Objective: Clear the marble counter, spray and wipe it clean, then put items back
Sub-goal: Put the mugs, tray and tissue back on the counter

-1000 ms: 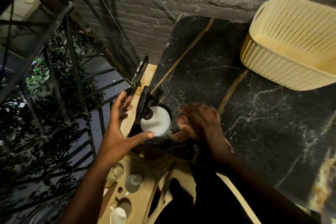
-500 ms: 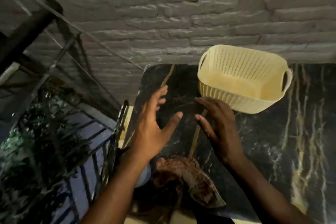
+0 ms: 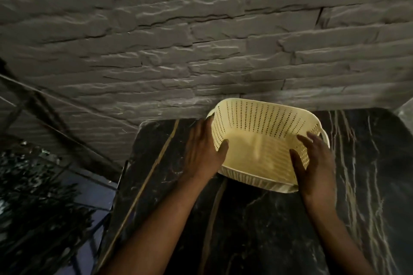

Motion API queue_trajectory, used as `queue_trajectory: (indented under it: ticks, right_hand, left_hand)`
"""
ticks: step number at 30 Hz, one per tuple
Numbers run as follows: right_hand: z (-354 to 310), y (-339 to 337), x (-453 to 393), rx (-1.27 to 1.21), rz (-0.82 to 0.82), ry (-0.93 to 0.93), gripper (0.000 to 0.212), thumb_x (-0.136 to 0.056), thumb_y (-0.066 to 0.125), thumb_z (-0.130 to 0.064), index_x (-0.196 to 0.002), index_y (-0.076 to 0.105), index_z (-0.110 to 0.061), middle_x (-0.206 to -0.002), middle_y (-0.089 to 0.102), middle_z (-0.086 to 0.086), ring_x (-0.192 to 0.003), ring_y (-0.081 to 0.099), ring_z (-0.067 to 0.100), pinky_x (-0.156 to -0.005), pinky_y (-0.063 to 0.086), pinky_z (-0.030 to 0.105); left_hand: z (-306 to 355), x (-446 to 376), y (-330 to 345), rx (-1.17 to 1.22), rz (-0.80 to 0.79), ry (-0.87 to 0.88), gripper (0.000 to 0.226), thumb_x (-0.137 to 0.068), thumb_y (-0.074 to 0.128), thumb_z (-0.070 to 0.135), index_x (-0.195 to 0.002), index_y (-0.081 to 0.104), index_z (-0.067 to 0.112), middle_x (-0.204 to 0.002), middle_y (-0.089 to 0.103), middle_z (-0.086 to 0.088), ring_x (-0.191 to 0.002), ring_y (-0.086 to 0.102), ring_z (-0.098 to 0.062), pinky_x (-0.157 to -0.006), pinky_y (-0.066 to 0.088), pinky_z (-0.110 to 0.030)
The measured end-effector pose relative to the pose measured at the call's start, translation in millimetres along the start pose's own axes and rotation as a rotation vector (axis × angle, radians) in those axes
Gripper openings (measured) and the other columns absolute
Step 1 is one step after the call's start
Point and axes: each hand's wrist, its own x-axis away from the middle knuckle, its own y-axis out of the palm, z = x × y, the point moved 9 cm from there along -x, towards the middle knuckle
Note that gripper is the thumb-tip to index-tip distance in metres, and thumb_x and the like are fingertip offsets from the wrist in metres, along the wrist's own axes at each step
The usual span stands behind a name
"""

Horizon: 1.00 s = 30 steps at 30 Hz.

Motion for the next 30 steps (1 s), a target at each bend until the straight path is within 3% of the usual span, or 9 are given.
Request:
queue_trajectory:
  ticks: [4,7,10,13,17,19,22,24,30]
  right_hand:
    - [11.7,-4.3,-9.2,0.06,0.082,0.034,0.044,-0.088,0.061,-0.017,-0.13,0.051,-0.013,-0.149,0.033,0.01,-0.139,0.026,0.028,-0.112,0.021,0.052]
    - [26.0,-4.1,-16.4,-0.015,0.084,0.142,0.048,-0.091,0.056,-0.017,-0.137,0.043,-0.013,-0.152,0.027,0.013,-0.14,0.022,0.029,-0.113,0.022,0.05]
    - [28.5,2.3,-19.4,-0.104,0.057,0.165,0.05,-0.094,0.049,-0.019,-0.142,0.036,-0.014,-0.148,0.034,0.014,-0.136,0.031,0.029,-0.111,0.027,0.05]
    - [18.0,7.1,-11.6,-0.136,0.048,0.162,0.048,-0.098,0.044,-0.017,-0.143,0.033,-0.01,-0.147,0.036,0.015,-0.134,0.035,0.029,-0.111,0.029,0.047]
    - [-7.2,34.0,17.0,-0.234,-0.027,0.143,0.052,-0.098,0.044,-0.029,-0.146,0.025,-0.019,-0.15,0.032,0.011,-0.136,0.034,0.028,-0.108,0.032,0.054]
    - [-32.5,56.1,36.5,-0.284,-0.102,0.106,0.057,-0.096,0.049,-0.024,-0.146,0.023,-0.023,-0.152,0.028,0.008,-0.137,0.029,0.021,-0.109,0.029,0.052]
    - [-79.0,84.6,70.0,-0.292,-0.208,0.057,0.064,-0.093,0.054,-0.02,-0.148,0.021,-0.019,-0.157,0.014,0.007,-0.137,0.014,0.01,-0.104,0.02,0.035]
    - [-107.1,102.4,93.2,-0.3,-0.258,0.008,0.066,-0.091,0.056,-0.02,-0.148,0.021,-0.018,-0.158,0.009,0.007,-0.137,0.008,0.006,-0.104,0.017,0.033]
    - [-147.8,124.8,142.3,-0.23,-0.292,-0.132,0.065,-0.09,0.059,-0.018,-0.145,0.027,-0.008,-0.156,0.009,0.013,-0.136,0.005,0.005,-0.104,0.018,0.034]
  left_hand:
    - [-7.8,-19.8,14.3,-0.049,-0.08,-0.065,0.078,-0.092,0.054,0.042,-0.153,0.012,0.016,-0.159,0.017,-0.008,-0.146,0.017,-0.024,-0.118,0.021,-0.039]
    - [-12.1,-30.0,21.4,-0.009,-0.141,-0.146,0.079,-0.094,0.052,0.042,-0.153,0.006,0.014,-0.159,0.019,-0.009,-0.145,0.022,-0.026,-0.114,0.025,-0.039]
    - [-17.9,-41.1,22.2,-0.006,-0.144,-0.161,0.066,-0.095,0.05,0.038,-0.15,0.023,0.012,-0.151,0.037,-0.011,-0.137,0.037,-0.028,-0.11,0.037,-0.044]
    - [-31.1,-42.9,4.2,0.009,-0.101,-0.173,0.045,-0.092,0.052,0.035,-0.129,0.049,0.011,-0.127,0.059,-0.011,-0.117,0.056,-0.029,-0.094,0.049,-0.045]
    - [-68.1,-28.1,-24.7,-0.042,-0.11,-0.204,0.045,-0.085,0.061,0.038,-0.119,0.055,0.01,-0.113,0.065,-0.01,-0.103,0.063,-0.028,-0.083,0.053,-0.038]
    - [-100.5,-13.7,-41.8,-0.07,-0.132,-0.273,0.052,-0.082,0.063,0.042,-0.122,0.052,0.011,-0.113,0.066,-0.01,-0.104,0.063,-0.029,-0.086,0.052,-0.039]
    - [-154.2,19.1,-63.2,-0.118,-0.203,-0.43,0.066,-0.084,0.064,0.045,-0.136,0.042,0.011,-0.132,0.055,-0.015,-0.121,0.053,-0.033,-0.1,0.045,-0.038]
    - [-187.2,42.1,-81.0,-0.171,-0.206,-0.491,0.072,-0.085,0.062,0.048,-0.139,0.038,0.006,-0.14,0.048,-0.018,-0.128,0.047,-0.034,-0.103,0.038,-0.037]
    - [-244.2,90.7,-118.4,-0.129,-0.175,-0.551,0.064,-0.084,0.063,0.049,-0.129,0.049,0.007,-0.131,0.056,-0.015,-0.122,0.052,-0.032,-0.098,0.043,-0.035]
